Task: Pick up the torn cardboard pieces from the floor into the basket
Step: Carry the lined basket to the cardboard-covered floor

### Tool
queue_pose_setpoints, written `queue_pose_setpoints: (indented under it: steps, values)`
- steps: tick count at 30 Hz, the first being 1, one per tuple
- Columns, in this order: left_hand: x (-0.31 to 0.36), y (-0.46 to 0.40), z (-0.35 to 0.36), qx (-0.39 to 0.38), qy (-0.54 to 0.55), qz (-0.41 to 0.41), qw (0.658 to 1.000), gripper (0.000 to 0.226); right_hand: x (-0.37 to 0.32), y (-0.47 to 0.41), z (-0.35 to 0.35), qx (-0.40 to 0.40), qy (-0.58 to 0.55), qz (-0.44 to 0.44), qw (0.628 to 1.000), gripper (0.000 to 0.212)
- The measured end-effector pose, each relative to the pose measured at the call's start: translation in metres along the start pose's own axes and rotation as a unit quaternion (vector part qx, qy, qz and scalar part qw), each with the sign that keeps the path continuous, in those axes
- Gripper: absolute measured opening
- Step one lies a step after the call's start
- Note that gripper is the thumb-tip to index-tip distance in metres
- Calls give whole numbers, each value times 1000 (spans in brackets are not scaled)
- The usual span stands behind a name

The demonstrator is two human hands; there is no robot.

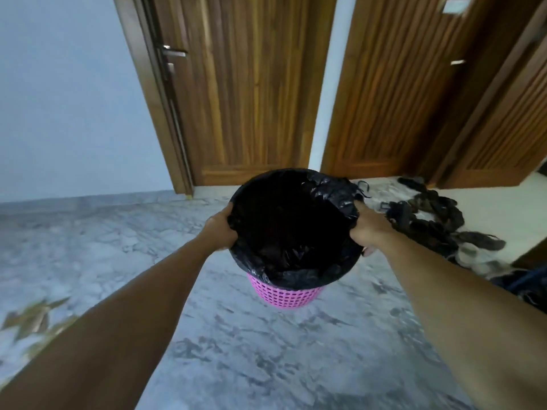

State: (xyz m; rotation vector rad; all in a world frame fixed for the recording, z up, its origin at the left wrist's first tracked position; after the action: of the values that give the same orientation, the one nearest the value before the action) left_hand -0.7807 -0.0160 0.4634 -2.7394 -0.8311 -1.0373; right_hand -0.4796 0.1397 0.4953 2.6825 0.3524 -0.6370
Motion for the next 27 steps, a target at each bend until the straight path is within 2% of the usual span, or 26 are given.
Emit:
queue_pose_setpoints:
  steps: [8,14,15,18,21,27]
  values:
    - [-144,-5,-140,88,21,-124,988,87,-193,-49,87,-77,37,-111,990,78]
    - [-228,4,-204,160,11,-205,966,79,-307,-78,149,-117,57,-176,976,79]
    - [-239,6,-213,172,13,-220,960,78,-326,-83,160,-131,59,-187,972,83]
    - [-264,13,-238,216,34,-253,942,75,-381,-101,194,-191,76,-212,955,112]
    - [-296,26,-258,244,58,-301,920,83,-437,-111,218,-191,73,-254,945,79]
    - [-339,65,-287,310,104,-366,871,77,-551,-118,283,-241,105,-352,898,66]
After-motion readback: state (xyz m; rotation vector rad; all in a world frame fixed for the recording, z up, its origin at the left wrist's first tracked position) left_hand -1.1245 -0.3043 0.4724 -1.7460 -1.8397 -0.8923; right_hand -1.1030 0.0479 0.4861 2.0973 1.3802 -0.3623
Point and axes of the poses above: each hand's wrist, its own y-axis away from the middle knuckle, its own z-axis out of the palm, x = y × z, the point moved 10 cm from there along -y, towards the middle knuckle, and after that the axes turned 2 degrees about x, right-handed, at the moved point
